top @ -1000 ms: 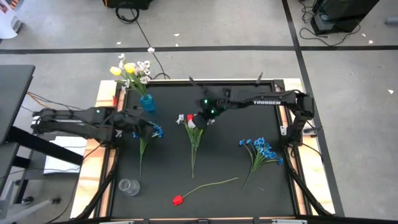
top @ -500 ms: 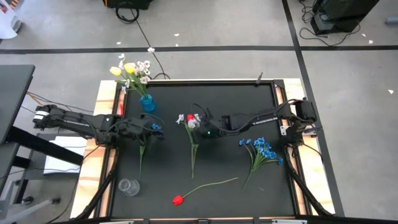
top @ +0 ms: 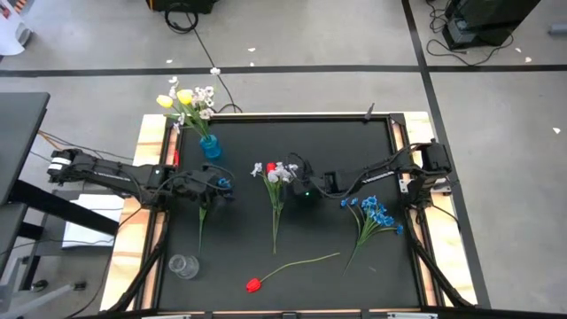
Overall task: Sort flowers into vase by color
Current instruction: Put the white flowers into the blue vase
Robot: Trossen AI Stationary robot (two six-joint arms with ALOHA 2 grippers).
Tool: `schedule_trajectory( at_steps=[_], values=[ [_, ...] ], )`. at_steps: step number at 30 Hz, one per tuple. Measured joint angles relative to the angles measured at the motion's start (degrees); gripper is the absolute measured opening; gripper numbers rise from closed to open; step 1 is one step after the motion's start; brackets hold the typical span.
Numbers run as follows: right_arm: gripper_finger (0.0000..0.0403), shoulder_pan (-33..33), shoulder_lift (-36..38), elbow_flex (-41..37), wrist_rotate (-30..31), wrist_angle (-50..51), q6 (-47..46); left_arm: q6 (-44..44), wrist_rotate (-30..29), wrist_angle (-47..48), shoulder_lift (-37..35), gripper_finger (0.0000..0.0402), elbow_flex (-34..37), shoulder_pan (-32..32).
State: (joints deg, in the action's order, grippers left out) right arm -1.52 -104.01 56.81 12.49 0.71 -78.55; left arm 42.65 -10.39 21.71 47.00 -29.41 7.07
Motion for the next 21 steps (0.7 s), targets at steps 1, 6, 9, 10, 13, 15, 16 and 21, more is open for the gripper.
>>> schedule_trajectory(
  at_steps=[1,6,9,10,13,15,16,21],
  values=[
    [0.0308,0.1,0.0,-0.5,0.4,0.1,0.2,0.0,0.0,-0.2,0.2,0.0190,0.0,0.0],
    [0.0301,1.1,-1.3,-0.1,-1.0,-2.7,4.1,0.0,0.0,-0.4,1.5,0.0190,0.0,0.0],
    [0.0284,1.4,-5.9,3.2,-4.0,-1.1,6.6,0.2,0.0,-0.4,2.1,0.0190,0.0,0.0],
    [0.0279,1.4,-7.2,4.5,-4.2,0.1,6.9,0.3,0.0,-0.3,2.2,0.0190,0.0,0.1],
    [0.0266,1.3,-10.2,8.0,-4.3,3.2,6.1,1.5,0.7,-0.1,2.1,0.0190,0.0,0.8],
    [0.0254,1.2,-11.3,9.2,-3.9,3.9,5.0,2.0,0.8,0.3,2.1,0.0190,0.0,1.6],
    [0.0247,1.1,-11.7,9.8,-3.6,4.3,4.5,2.2,0.8,0.4,2.1,0.0190,0.0,2.0],
    [0.0177,0.9,-11.8,11.4,-2.3,7.0,3.8,3.1,0.8,2.8,2.1,0.0190,0.0,3.4]
  ],
)
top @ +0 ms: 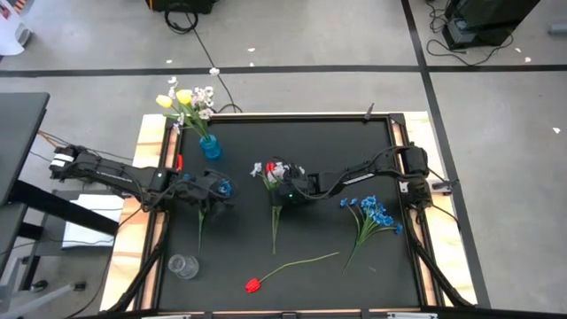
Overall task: Sort flowers into vase by color
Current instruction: Put the white flowers into the blue vase
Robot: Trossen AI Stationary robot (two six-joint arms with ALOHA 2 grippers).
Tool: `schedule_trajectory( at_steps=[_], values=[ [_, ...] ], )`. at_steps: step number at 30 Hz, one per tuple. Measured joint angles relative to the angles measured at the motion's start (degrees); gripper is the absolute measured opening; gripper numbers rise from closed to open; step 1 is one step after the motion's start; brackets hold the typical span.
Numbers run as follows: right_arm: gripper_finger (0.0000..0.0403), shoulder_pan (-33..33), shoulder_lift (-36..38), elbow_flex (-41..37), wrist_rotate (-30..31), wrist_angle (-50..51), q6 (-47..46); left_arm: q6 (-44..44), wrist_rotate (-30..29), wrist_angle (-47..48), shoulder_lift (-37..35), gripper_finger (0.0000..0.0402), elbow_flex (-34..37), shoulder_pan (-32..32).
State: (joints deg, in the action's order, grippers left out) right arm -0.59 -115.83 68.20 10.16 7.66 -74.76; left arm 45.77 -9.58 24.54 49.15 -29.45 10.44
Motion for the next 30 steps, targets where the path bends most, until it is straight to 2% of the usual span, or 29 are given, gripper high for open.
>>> schedule_trajectory(
  at_steps=[7,10,16,21,25,30],
  values=[
    [0.0051,1.3,-0.2,0.0,-0.3,-0.3,4.8,0.6,-0.7,0.6,0.0,0.0190,0.0,0.1],
    [0.0015,1.9,0.0,0.0,-1.1,-1.5,5.5,0.7,-1.0,0.6,0.0,0.0190,0.0,0.1],
    [0.0021,1.6,3.4,0.0,-0.3,-3.3,4.5,1.4,-1.0,0.9,0.0,0.0190,0.0,0.1],
    [0.0012,0.8,8.4,0.0,4.7,-4.0,6.6,2.2,-1.0,0.4,0.0,0.0190,0.0,0.2],
    [0.0013,1.2,12.0,0.0,6.8,-10.3,16.2,-0.3,-1.5,-4.1,0.0,0.0190,0.0,0.1],
    [0.0013,1.9,13.2,0.0,5.3,-27.4,33.5,-12.1,-3.0,-18.3,0.0,0.0190,0.0,0.0]
  ],
)
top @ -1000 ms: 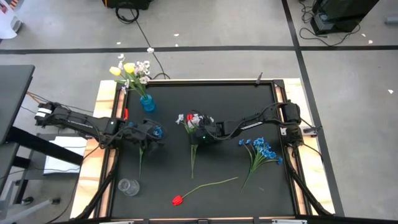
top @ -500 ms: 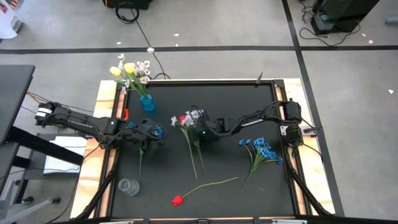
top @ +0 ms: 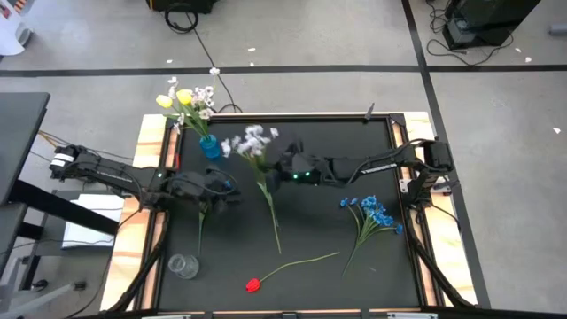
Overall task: Sort flowers into vase by color
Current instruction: Put the white flowers into the blue vase
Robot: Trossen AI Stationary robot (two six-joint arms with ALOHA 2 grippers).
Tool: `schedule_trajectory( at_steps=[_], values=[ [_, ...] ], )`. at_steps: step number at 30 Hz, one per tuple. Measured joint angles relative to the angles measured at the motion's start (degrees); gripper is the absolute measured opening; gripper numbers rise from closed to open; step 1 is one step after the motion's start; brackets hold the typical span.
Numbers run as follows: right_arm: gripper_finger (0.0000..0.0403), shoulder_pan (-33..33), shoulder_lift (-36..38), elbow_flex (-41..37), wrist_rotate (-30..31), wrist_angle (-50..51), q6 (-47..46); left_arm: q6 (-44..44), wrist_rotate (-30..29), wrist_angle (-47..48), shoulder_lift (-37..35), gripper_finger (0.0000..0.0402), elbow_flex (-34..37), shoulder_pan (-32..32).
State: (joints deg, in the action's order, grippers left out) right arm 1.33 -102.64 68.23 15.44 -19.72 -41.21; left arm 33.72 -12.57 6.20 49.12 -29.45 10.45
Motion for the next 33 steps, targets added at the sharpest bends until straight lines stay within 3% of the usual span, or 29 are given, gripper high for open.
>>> schedule_trajectory(
  at_steps=[6,14,25,33],
  values=[
    [0.0013,0.9,0.0,0.0,-0.8,-13.1,8.5,-6.0,-6.8,-11.8,0.0,0.0190,0.0,-1.9],
    [0.0014,3.0,0.0,0.0,-9.6,-19.6,19.0,-10.9,-7.2,-23.5,0.0,0.0190,0.0,-5.2],
    [0.0014,7.0,0.0,0.0,-21.2,-22.2,20.0,-10.8,-2.8,-32.1,3.1,0.0190,0.0,-8.8],
    [0.0014,8.8,0.0,0.0,-26.8,-24.4,20.0,-9.5,-3.7,-34.6,7.7,0.0168,-0.8,-9.7]
  ],
)
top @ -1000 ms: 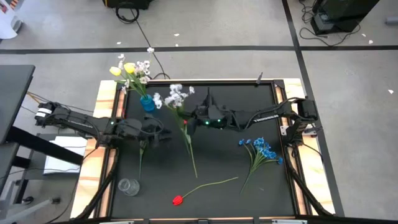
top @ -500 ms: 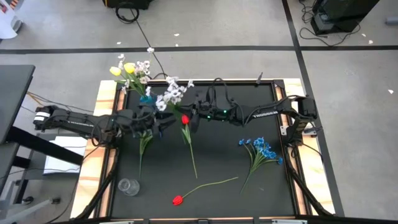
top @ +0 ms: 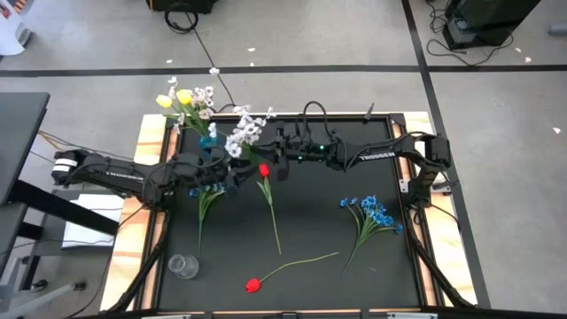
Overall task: Sort flowers into vase by color
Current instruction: Put the white flowers into the blue vase
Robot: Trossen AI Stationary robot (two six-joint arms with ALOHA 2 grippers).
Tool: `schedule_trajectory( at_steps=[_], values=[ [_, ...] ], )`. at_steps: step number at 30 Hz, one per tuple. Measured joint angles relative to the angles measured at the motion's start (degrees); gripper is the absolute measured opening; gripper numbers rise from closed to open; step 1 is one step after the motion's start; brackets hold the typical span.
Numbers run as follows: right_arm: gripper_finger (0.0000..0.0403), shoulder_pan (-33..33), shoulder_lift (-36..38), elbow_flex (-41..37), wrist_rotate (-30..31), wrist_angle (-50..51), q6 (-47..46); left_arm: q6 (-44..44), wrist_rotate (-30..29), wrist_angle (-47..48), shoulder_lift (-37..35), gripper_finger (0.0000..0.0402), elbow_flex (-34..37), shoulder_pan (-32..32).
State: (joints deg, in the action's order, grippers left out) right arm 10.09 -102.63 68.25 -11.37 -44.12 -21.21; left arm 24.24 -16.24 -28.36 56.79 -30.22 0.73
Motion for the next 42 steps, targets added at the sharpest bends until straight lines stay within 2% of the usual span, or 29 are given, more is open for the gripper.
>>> schedule_trajectory(
  at_steps=[4,8,11,15,17,22,28,31,33,35,39,42],
  values=[
    [0.0015,0.2,0.0,0.0,-1.8,-0.1,0.0,-2.7,0.0,-1.7,0.6,0.0120,0.0,-0.9],
    [0.0017,0.2,0.0,0.0,-3.5,-0.1,0.0,-3.0,0.3,-1.6,0.6,0.0048,0.0,-2.0],
    [0.0031,0.1,0.1,0.1,-2.4,0.9,-1.9,-3.4,0.4,-1.5,0.6,0.0014,0.0,-2.5],
    [0.0073,0.6,0.1,0.1,-1.3,1.5,-5.1,-8.1,-0.6,-0.5,-0.5,0.0013,0.0,-2.5],
    [0.0096,1.5,0.3,0.1,-1.2,1.8,-7.0,-10.8,-3.3,1.6,-2.9,0.0012,-0.1,-2.4],
    [0.0134,4.5,2.0,0.0,-3.2,1.3,-14.5,-14.6,-14.9,12.8,-12.3,0.0011,-0.2,-2.5],
    [0.0143,6.8,3.6,0.1,-7.9,1.2,-14.3,-16.7,-34.7,28.1,-23.7,0.0011,-0.2,-2.5],
    [0.0142,7.8,3.8,0.1,-9.4,1.6,-13.9,-17.6,-41.6,34.1,-27.9,0.0010,-0.1,-2.5],
    [0.0142,7.9,3.8,0.0,-9.5,1.9,-13.1,-18.4,-43.3,37.3,-30.1,0.0010,-0.1,-2.5],
    [0.0142,7.8,3.8,0.0,-9.8,1.9,-11.7,-22.7,-43.3,38.3,-31.8,0.0010,-0.1,-2.4],
    [0.0142,7.8,3.8,0.0,-10.0,2.6,-8.4,-31.3,-43.2,36.5,-33.6,0.0010,-0.1,-2.4],
    [0.0142,8.1,3.8,0.0,-9.9,4.1,-5.5,-33.3,-43.2,36.0,-34.7,0.0010,0.2,-2.5]
  ],
)
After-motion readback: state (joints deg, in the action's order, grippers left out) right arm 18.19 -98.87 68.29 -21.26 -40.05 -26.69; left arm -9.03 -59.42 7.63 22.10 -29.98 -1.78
